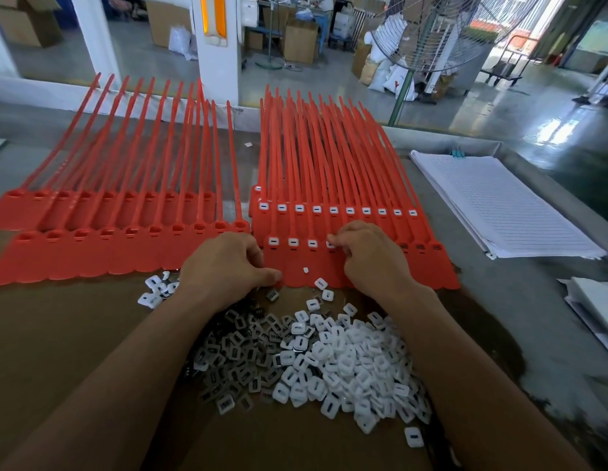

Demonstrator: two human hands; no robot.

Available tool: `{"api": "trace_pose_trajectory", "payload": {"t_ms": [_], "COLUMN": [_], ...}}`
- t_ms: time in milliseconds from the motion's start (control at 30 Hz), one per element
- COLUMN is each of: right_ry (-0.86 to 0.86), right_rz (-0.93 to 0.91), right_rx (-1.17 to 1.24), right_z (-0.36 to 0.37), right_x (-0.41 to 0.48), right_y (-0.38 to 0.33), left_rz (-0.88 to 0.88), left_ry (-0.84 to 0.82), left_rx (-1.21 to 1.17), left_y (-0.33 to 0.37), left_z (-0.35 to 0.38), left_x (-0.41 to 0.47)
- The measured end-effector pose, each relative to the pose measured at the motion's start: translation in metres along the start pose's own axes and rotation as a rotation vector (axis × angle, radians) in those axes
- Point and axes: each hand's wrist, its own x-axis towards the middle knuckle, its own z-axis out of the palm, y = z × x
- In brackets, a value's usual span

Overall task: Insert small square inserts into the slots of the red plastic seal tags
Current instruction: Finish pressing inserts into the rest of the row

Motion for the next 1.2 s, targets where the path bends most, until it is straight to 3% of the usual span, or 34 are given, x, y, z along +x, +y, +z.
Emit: {"api": "trace_pose_trajectory", "payload": {"t_ms": [367, 833, 1200], "right_ry": [0.037, -0.055, -0.088], "right_rz": [-0.039, -0.034, -0.067], "right_rx": [0.119, 0.018, 0.282], "right_z": [-0.007, -0.005, -0.028], "right_x": [-0.007, -0.005, -0.008], "right_y": [0.007, 0.001, 0.009], "left_rz": [0.013, 0.021, 0.027], "left_ry": [0.001, 0.006, 0.0], "left_rx": [0.006, 0.028, 0.018], "left_y": [-0.002, -0.004, -0.002], "left_z": [0.001, 0.002, 0.0], "left_x": [0.0, 0.001, 0.002]}}
